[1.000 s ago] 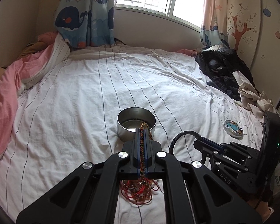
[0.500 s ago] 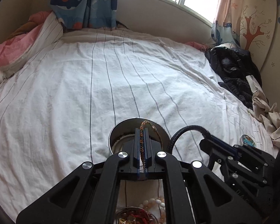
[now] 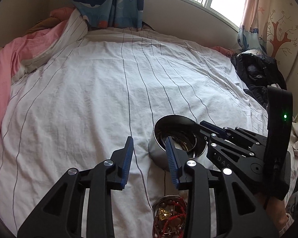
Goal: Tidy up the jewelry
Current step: 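Carry both bracelets over the silver tin and open both tools to drop them, then return both tools to the dish and close the left tool on a red bracelet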
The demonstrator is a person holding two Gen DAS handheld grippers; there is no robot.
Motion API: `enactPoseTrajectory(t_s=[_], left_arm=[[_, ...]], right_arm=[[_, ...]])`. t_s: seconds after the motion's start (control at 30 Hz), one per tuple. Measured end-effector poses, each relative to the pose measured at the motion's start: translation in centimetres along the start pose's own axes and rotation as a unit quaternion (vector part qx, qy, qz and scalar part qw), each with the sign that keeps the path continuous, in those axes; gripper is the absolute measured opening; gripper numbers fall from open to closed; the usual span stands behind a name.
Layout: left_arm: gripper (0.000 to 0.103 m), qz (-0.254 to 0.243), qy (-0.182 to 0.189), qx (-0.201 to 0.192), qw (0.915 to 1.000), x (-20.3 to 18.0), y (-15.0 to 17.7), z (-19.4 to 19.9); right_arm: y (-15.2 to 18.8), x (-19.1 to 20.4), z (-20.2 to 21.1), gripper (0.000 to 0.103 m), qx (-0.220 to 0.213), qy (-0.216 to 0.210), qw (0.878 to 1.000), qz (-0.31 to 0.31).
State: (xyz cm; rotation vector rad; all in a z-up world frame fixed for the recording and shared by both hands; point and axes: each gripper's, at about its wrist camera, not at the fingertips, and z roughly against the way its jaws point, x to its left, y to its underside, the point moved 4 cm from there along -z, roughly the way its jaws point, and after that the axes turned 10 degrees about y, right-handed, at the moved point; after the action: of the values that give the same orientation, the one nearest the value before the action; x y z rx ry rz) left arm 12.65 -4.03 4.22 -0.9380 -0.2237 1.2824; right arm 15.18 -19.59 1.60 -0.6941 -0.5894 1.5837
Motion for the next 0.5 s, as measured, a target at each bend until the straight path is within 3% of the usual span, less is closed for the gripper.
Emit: enactPoseTrajectory(t_s=[0.13,0.27,0.37,0.5], left_arm=[[0.035,-0.01,-0.003,0.013,0.9999,-0.6,2.1,1.3],[0.035,-0.03,-0.001,0.032,0.999,-1.1,4.9,2.5],[0.035,-0.052,0.003,0.043,0.9977,-1.9,6.8,3.4],[0.035,-0.061,0.006,0.055,0.9966,-2.6,8.6,4.1]], right_arm=[[1.5,-1.1,3.3,0.022,-0.007,-0.016,1.0,-0.015],[5.5,-1.8,6.0,0.022,0.016,-0.038,0.999,-0.021],[8.4,-1.5,6.9,0.022,0.035,-0.048,0.998,-0.02],[9.7,-0.8,7.3,0.022,0.041,-0.045,0.998,-0.013]])
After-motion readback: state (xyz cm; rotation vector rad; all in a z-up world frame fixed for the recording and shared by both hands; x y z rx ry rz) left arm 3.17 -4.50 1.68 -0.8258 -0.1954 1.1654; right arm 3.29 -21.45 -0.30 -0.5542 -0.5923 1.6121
